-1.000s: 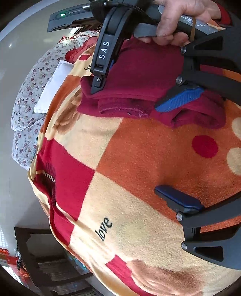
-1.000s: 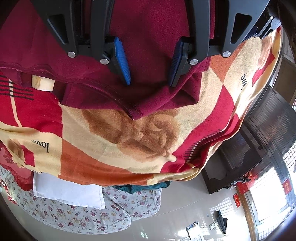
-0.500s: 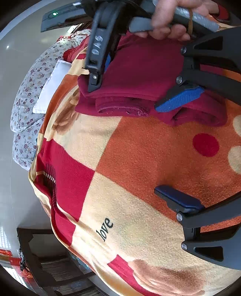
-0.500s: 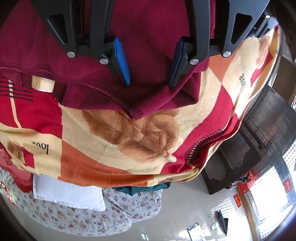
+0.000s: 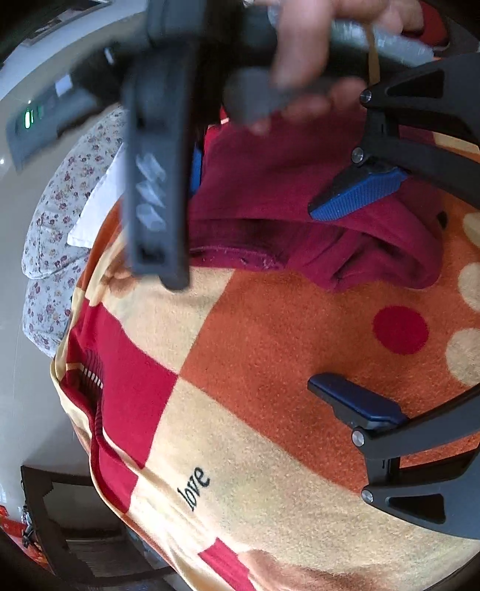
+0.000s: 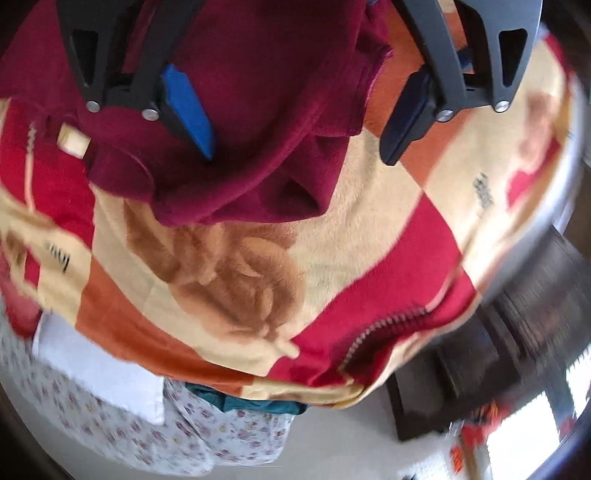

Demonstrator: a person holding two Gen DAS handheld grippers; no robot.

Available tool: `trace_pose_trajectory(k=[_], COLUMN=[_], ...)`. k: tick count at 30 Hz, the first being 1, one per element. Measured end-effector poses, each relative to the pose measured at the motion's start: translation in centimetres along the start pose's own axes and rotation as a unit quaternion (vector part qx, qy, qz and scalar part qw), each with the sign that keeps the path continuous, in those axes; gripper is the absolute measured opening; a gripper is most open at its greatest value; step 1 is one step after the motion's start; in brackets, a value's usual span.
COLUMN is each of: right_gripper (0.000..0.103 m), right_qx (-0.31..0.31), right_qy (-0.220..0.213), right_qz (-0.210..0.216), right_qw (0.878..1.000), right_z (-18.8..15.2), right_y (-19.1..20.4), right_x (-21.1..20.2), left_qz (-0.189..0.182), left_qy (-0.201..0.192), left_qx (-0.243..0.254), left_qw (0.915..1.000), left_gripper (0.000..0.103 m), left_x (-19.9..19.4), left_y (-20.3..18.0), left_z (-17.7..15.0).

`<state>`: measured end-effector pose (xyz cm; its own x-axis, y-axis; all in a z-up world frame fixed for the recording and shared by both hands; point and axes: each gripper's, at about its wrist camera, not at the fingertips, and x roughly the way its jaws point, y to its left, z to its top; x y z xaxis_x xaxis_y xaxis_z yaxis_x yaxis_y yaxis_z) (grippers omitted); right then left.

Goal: Fold small clothes

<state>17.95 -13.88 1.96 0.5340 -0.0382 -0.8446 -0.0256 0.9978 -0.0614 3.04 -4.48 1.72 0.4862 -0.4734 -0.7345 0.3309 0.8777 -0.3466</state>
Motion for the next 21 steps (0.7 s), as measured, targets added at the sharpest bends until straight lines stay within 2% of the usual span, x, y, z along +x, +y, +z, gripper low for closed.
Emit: trace_pose_trajectory(k=[1, 3, 6, 9, 11, 15, 17, 18, 19, 20, 21], right_gripper=[0.092, 0.073, 0.056, 0.041, 0.028, 0.022, 0.02, 0.02, 0.02, 0.02, 0.02], right_qx=[-0.009, -0.003, 0.015, 0.042, 0.056, 0.071, 0.079, 0.085, 0.09, 0.096, 0.099], right_qy=[-0.004, -0.02, -0.034, -0.05, -0.059, -0.083, -0.1, -0.111, -0.117, -0.128, -0.137], right_qz=[-0.008, -0.022, 0.011, 0.052, 0.075, 0.107, 0.123, 0.132, 0.137, 0.14, 0.14], right_qw=[1.0, 1.0, 0.999, 0.996, 0.994, 0.988, 0.984, 0.981, 0.98, 0.977, 0.976], right_z=[-0.2, -0.5, -1.0, -1.3, -1.4, -2.4, -3.2, -3.8, -4.1, -4.6, -5.1], right_y=[0.2, -0.5, -2.3, -3.8, -4.1, -4.9, -5.7, -6.6, -7.1, -8.2, -9.0], right_x=[0.1, -0.1, -1.0, -2.2, -2.9, -4.8, -6.4, -7.7, -8.5, -10.0, -11.1], left_qz=[-0.003, -0.013, -0.039, -0.064, -0.041, -0.005, -0.022, -0.033, -0.035, -0.032, -0.034], left_qy=[-0.001, -0.006, -0.013, -0.012, -0.003, 0.026, 0.019, 0.022, 0.017, -0.003, -0.022], left_qx=[-0.001, -0.012, -0.033, -0.013, 0.021, 0.066, 0.072, 0.079, 0.086, 0.101, 0.115], left_qw=[1.0, 0.9998, 0.9986, 0.9978, 0.9989, 0.9975, 0.997, 0.9961, 0.9955, 0.9944, 0.9925], left_gripper=[0.084, 0.084, 0.084, 0.093, 0.094, 0.092, 0.064, 0.045, 0.042, 0.041, 0.035], left_x=[-0.2, -0.8, -1.9, -2.4, -1.7, 0.4, -0.6, -1.3, -2.0, -3.3, -4.5], left_y=[0.1, 0.6, 1.3, 0.3, -1.1, -2.8, -3.6, -4.4, -5.0, -6.2, -7.3], left_z=[0.0, -0.1, -0.3, -0.8, -1.4, -2.1, -2.3, -2.3, -2.4, -2.5, -2.6])
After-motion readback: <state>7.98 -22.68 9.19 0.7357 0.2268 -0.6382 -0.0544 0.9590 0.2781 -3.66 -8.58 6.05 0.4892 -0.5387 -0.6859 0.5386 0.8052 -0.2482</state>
